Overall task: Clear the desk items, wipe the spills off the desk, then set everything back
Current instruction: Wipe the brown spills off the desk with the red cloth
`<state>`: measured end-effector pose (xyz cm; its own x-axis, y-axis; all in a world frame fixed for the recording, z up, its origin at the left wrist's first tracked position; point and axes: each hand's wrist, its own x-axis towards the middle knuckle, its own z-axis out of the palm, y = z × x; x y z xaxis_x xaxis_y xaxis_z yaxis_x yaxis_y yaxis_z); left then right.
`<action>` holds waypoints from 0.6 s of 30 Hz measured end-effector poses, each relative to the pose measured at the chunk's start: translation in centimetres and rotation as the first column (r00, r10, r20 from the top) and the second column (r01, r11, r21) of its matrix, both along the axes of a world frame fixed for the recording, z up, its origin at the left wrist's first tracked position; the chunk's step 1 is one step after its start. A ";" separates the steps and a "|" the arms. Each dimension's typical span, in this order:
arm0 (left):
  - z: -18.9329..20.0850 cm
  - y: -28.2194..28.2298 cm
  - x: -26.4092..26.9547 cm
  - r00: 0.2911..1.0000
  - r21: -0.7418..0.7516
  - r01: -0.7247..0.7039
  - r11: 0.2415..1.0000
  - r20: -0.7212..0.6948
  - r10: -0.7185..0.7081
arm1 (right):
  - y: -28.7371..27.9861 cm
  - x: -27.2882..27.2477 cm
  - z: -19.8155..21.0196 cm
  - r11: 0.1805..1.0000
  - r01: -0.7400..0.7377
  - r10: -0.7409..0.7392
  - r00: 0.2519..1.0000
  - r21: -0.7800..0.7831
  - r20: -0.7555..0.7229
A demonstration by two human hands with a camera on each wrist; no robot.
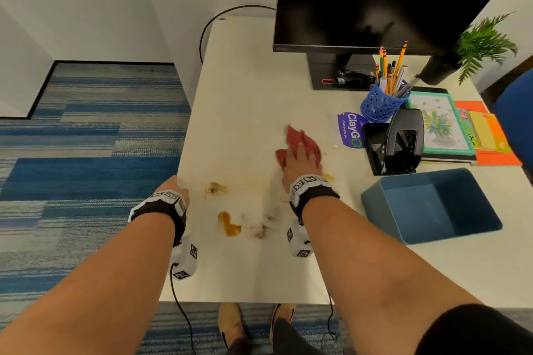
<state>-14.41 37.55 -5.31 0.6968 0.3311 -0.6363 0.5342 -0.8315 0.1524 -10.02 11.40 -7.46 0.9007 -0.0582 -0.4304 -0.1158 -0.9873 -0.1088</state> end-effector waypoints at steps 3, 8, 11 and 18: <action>0.1 -0.1 0.1 1.000 -0.002 -0.002 1.000 -0.002 0.002 | -2.6 0.4 0.2 0.972 0.221 -0.222 0.975 -0.083 -0.004; 0.3 -0.3 0.0 1.000 0.016 -0.004 1.000 -0.005 0.004 | 2.2 0.5 0.3 0.991 0.085 -0.098 0.988 -0.106 -0.121; 0.6 -0.5 -0.1 1.000 0.028 0.015 0.999 0.000 -0.015 | 4.7 -1.5 0.4 0.983 -0.170 0.166 0.985 -0.073 -0.053; 0.6 -0.3 -0.4 1.000 0.034 0.015 0.999 0.002 -0.015 | -2.2 0.1 -0.4 0.989 0.149 -0.149 0.989 0.010 -0.016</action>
